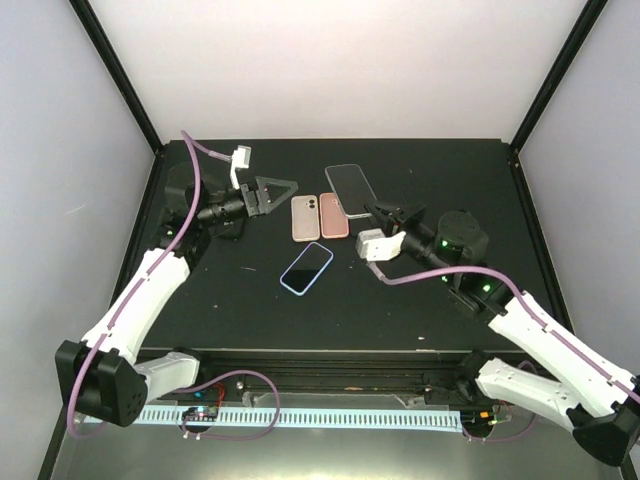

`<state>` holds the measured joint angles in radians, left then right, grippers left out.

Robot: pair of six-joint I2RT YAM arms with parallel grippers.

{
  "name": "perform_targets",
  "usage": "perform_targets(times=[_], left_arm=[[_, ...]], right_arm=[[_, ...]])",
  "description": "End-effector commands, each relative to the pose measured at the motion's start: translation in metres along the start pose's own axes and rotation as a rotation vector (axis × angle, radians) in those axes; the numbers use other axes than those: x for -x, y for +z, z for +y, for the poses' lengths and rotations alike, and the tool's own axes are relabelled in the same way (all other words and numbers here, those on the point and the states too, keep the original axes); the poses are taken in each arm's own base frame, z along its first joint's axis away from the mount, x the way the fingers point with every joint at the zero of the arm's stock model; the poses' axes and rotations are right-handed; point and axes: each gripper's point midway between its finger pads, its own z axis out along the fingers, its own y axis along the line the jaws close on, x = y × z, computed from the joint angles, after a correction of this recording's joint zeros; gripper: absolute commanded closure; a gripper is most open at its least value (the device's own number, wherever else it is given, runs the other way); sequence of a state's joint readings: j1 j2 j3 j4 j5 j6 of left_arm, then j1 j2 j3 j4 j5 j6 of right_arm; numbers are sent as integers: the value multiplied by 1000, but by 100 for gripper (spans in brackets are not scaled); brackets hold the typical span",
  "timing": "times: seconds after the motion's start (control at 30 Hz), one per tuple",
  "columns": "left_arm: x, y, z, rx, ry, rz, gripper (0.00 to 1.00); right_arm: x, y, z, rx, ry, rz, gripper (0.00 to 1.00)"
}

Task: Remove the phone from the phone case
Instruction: Place the phone at the center of the board.

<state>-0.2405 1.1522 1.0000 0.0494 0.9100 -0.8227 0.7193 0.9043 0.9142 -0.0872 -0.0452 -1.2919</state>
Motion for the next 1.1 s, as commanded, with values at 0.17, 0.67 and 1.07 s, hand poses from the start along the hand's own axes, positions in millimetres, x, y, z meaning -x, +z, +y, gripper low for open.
perform_targets(times=[0.17, 0.67, 1.07], left_arm=[[2, 5, 5, -91, -200, 5, 11], [-9, 16, 17, -96, -282, 21, 44], [-16, 28, 3, -173, -288, 62, 64]], right_arm=[[39, 9, -19, -153, -182, -36, 99], [64, 26, 13, -148, -316, -94, 99], [73, 25, 13, -198, -319, -131, 98]])
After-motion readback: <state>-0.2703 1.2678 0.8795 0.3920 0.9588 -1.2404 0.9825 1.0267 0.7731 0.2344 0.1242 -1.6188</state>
